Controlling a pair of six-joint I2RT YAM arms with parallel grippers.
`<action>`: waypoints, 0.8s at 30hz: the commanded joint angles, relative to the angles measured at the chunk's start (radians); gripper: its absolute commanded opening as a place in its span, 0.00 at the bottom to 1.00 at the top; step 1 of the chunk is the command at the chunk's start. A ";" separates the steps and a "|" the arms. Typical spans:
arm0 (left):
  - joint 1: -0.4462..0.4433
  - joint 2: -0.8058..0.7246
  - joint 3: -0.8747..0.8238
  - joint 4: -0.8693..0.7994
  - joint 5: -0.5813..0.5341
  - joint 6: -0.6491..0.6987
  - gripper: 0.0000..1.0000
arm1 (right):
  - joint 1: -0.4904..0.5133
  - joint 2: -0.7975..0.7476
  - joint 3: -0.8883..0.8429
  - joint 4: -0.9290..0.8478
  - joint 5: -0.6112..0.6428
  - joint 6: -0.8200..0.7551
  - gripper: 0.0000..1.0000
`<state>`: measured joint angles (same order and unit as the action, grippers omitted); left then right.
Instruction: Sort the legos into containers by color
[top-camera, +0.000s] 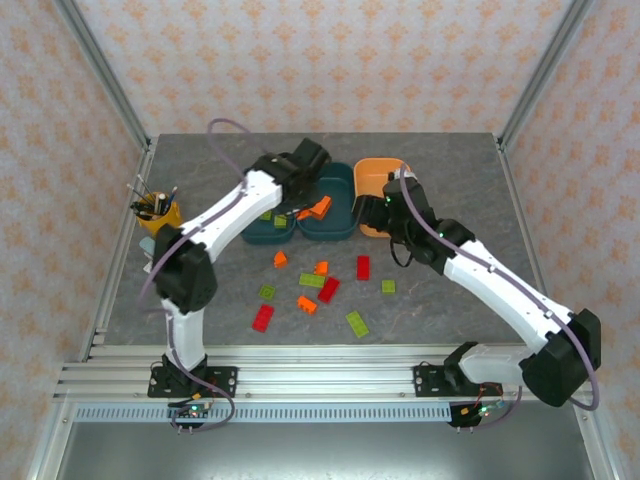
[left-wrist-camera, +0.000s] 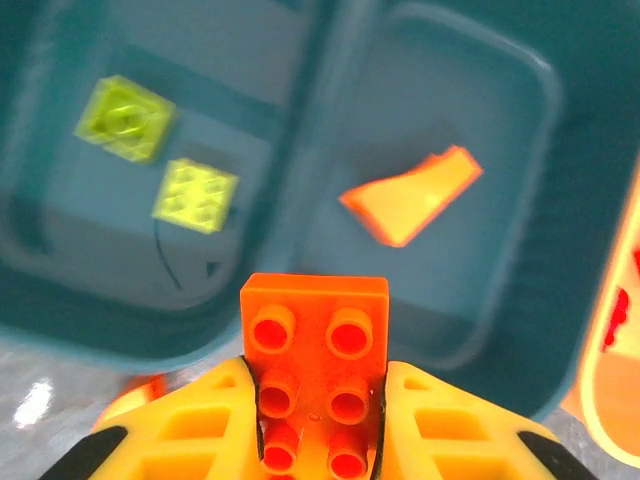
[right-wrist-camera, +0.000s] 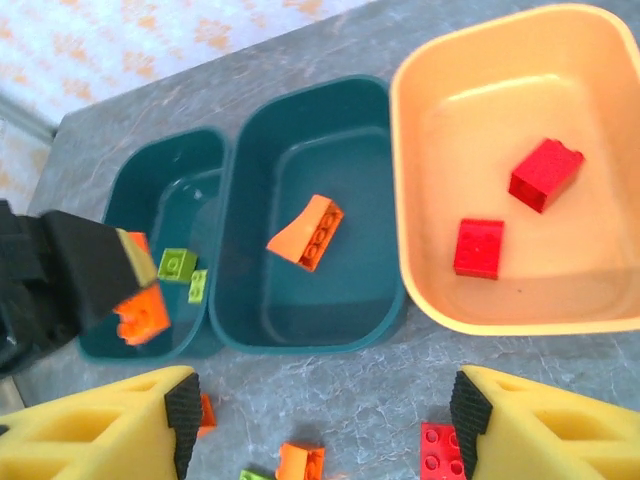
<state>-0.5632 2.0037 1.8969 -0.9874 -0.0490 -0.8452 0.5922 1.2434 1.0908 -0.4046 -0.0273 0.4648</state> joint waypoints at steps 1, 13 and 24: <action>-0.026 0.121 0.145 -0.058 0.026 0.170 0.22 | -0.052 0.018 0.046 -0.058 -0.079 0.111 0.72; -0.040 0.398 0.406 -0.009 0.051 0.291 0.22 | -0.086 -0.011 0.034 -0.095 -0.105 0.145 0.73; -0.043 0.353 0.411 -0.010 0.019 0.271 0.28 | -0.086 -0.050 -0.006 -0.124 -0.105 0.106 0.72</action>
<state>-0.6071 2.4390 2.3032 -0.9913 0.0135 -0.5739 0.5087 1.2201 1.1046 -0.4946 -0.1314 0.5968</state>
